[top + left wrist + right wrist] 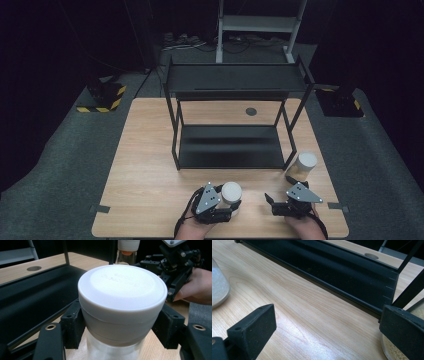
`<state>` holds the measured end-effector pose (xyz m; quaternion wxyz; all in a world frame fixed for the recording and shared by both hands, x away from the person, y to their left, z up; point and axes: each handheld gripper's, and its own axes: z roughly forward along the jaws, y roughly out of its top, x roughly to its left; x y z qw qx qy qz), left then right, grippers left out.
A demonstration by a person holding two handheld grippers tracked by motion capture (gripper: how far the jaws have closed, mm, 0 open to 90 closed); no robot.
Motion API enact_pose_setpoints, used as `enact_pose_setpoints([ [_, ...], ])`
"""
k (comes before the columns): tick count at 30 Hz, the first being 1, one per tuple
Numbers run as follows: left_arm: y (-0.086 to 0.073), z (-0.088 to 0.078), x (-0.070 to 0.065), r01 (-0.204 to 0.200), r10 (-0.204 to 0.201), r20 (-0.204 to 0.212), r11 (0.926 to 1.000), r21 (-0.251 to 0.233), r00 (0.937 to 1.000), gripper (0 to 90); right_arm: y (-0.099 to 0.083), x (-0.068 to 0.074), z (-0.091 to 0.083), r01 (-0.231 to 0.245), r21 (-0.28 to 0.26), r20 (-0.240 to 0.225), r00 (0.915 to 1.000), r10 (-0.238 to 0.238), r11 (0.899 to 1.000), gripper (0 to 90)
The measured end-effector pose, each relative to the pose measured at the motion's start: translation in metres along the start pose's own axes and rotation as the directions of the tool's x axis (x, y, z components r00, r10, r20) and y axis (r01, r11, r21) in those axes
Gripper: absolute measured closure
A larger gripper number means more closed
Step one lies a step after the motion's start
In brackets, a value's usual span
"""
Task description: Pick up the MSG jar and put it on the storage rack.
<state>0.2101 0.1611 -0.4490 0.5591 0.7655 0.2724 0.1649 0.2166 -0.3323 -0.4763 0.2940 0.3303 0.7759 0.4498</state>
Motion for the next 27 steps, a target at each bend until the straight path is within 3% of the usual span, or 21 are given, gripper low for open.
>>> enact_pose_setpoints([
  [12,0.002,-0.020,0.008,0.024,-0.027,-0.081,0.9993,-0.029,0.9964,34.4,0.000,0.000,0.000,-0.002,0.001,-0.001,1.0000,0.002,1.000,0.1],
  [23,0.007,-0.044,0.013,0.020,-0.030,-0.202,0.9983,-0.055,0.9790,34.4,0.003,0.001,0.001,0.005,0.018,0.004,1.0000,-0.005,1.000,0.0],
  [27,0.009,-0.049,0.015,0.023,-0.035,-0.222,0.9980,-0.059,0.9744,34.4,0.005,0.000,0.002,0.002,0.029,0.004,1.0000,-0.002,1.000,0.1],
])
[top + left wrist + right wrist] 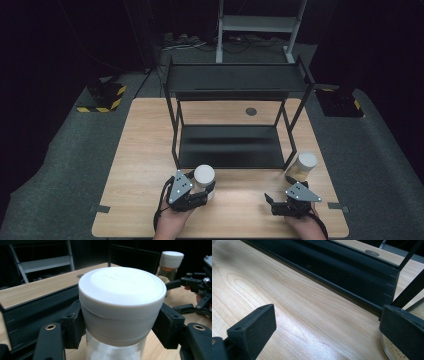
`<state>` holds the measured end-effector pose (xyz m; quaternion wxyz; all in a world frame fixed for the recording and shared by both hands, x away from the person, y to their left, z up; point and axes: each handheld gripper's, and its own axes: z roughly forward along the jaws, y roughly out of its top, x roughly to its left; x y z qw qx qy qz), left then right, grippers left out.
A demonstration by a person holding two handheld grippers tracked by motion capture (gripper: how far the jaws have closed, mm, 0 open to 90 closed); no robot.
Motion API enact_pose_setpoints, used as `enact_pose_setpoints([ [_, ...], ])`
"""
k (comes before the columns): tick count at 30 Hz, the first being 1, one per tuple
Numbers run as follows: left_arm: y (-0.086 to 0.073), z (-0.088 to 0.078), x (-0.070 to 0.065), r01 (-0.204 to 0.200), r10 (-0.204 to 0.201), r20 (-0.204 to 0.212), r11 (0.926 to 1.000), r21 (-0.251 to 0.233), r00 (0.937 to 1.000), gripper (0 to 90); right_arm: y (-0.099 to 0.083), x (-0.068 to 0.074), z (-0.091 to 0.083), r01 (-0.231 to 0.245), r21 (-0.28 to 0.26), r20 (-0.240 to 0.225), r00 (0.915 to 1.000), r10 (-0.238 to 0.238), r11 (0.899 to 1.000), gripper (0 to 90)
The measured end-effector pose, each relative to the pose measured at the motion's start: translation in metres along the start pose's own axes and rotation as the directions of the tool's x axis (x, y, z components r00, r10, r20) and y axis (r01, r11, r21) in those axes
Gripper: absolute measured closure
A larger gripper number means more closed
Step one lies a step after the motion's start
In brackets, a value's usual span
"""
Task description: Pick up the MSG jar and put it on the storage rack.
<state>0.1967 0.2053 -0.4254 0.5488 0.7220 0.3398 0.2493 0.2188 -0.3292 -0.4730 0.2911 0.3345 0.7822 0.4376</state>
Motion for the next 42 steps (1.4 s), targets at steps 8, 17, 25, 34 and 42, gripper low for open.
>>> enact_pose_setpoints([
  [8,0.005,-0.004,0.003,0.006,-0.007,-0.023,0.9999,-0.008,0.9997,34.3,0.001,-0.001,0.000,-0.004,0.004,-0.003,1.0000,0.004,1.000,0.0],
  [17,0.023,-0.006,0.012,0.030,-0.031,-0.038,0.9992,-0.026,0.9988,34.3,0.001,-0.004,0.000,-0.007,0.007,-0.019,0.9998,0.007,1.000,0.0],
  [25,0.047,-0.009,0.019,0.032,-0.036,-0.062,0.9978,-0.058,0.9974,34.3,0.000,-0.006,0.000,-0.006,0.004,-0.030,0.9995,0.006,1.000,0.1],
  [34,0.068,-0.010,0.024,0.015,-0.022,-0.087,0.9970,-0.076,0.9960,34.3,0.000,-0.007,0.000,-0.007,0.003,-0.034,0.9994,0.007,1.000,0.0],
  [42,0.088,-0.011,0.028,0.001,-0.011,-0.091,0.9947,-0.103,0.9958,34.3,0.000,-0.007,0.000,-0.012,-0.001,-0.035,0.9993,0.012,1.000,0.0],
])
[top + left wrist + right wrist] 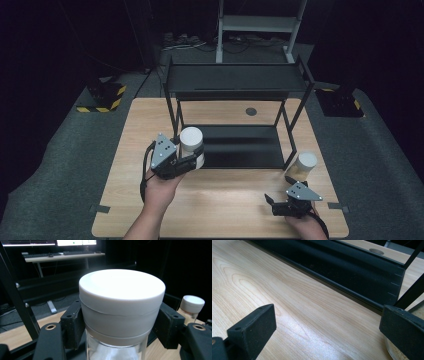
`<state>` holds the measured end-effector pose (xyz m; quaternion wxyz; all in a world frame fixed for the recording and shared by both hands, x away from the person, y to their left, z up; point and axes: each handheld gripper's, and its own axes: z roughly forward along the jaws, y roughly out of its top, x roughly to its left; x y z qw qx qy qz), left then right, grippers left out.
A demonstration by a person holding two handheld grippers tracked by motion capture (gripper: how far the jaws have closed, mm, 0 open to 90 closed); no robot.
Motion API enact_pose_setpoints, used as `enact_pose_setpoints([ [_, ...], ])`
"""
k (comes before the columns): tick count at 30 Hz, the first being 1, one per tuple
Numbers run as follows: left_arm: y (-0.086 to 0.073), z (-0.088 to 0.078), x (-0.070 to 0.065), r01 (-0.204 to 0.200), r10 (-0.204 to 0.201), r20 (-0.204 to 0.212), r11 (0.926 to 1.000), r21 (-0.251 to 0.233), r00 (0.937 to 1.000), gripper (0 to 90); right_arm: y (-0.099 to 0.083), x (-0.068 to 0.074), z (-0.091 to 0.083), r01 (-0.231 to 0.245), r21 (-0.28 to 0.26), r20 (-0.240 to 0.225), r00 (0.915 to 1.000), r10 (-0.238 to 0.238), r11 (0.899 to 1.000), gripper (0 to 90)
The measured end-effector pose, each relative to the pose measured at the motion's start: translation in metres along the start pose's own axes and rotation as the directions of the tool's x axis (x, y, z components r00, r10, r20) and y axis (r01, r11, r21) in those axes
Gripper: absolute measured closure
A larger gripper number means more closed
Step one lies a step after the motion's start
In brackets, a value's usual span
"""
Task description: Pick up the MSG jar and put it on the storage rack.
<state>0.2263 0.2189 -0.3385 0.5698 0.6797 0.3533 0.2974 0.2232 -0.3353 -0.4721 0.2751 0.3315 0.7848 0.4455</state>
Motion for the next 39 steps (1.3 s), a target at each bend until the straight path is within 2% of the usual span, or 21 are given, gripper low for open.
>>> enact_pose_setpoints([
  [16,0.030,0.008,0.004,-0.008,0.008,-0.001,0.9989,-0.046,1.0000,34.3,-0.001,-0.001,0.000,-0.008,-0.003,-0.002,1.0000,0.008,1.000,0.0],
  [28,0.049,0.016,0.012,0.008,-0.008,-0.004,0.9969,-0.078,1.0000,34.3,-0.001,-0.002,0.000,-0.015,-0.005,-0.003,0.9999,0.015,1.000,0.0],
  [39,0.073,0.022,0.013,-0.008,0.006,-0.018,0.9946,-0.104,0.9998,34.3,-0.001,-0.003,-0.001,-0.018,-0.006,-0.007,0.9998,0.018,1.000,0.0],
])
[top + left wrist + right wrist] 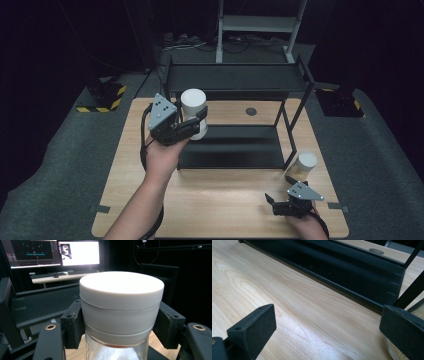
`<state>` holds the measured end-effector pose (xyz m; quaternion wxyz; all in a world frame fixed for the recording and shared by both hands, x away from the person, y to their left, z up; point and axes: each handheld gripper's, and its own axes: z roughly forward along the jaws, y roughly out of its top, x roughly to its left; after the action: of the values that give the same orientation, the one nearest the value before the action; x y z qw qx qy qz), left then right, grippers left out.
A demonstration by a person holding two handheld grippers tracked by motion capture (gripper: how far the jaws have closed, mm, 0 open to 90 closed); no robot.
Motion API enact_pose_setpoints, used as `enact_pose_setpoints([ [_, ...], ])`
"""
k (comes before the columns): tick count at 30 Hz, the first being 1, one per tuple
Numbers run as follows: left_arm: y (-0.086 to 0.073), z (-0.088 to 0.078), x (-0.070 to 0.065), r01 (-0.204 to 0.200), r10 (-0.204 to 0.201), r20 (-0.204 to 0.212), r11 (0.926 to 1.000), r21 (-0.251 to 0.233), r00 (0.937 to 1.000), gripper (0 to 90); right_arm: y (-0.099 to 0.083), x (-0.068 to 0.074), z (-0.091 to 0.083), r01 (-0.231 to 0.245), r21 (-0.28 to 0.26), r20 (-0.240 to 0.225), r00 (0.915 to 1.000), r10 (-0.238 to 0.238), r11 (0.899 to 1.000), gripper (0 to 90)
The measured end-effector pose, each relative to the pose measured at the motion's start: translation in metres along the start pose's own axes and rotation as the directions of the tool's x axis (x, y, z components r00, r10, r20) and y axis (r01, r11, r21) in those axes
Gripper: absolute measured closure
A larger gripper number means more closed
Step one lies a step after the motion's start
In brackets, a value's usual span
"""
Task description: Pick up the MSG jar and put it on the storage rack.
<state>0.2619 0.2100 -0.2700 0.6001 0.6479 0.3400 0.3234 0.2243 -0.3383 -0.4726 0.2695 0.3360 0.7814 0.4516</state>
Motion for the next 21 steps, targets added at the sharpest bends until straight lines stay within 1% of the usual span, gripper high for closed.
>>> enact_pose_setpoints([
  [3,0.008,0.003,-0.001,-0.012,0.012,-0.007,0.9999,-0.012,0.9999,34.3,0.000,0.000,0.000,-0.001,0.001,0.000,1.0000,0.001,1.000,0.1],
  [8,0.019,0.006,-0.001,-0.007,0.007,-0.011,0.9996,-0.028,0.9999,34.3,0.000,-0.001,0.000,-0.002,-0.001,-0.002,1.0000,0.002,1.000,0.1],
  [14,0.033,0.011,-0.004,-0.021,0.020,-0.015,0.9986,-0.050,0.9997,34.3,-0.001,-0.002,0.000,-0.008,-0.002,-0.004,1.0000,0.008,1.000,0.1],
  [21,0.047,0.021,-0.005,-0.009,0.007,-0.027,0.9973,-0.073,0.9996,34.3,-0.001,-0.001,0.000,-0.007,-0.002,-0.002,1.0000,0.007,1.000,0.1],
])
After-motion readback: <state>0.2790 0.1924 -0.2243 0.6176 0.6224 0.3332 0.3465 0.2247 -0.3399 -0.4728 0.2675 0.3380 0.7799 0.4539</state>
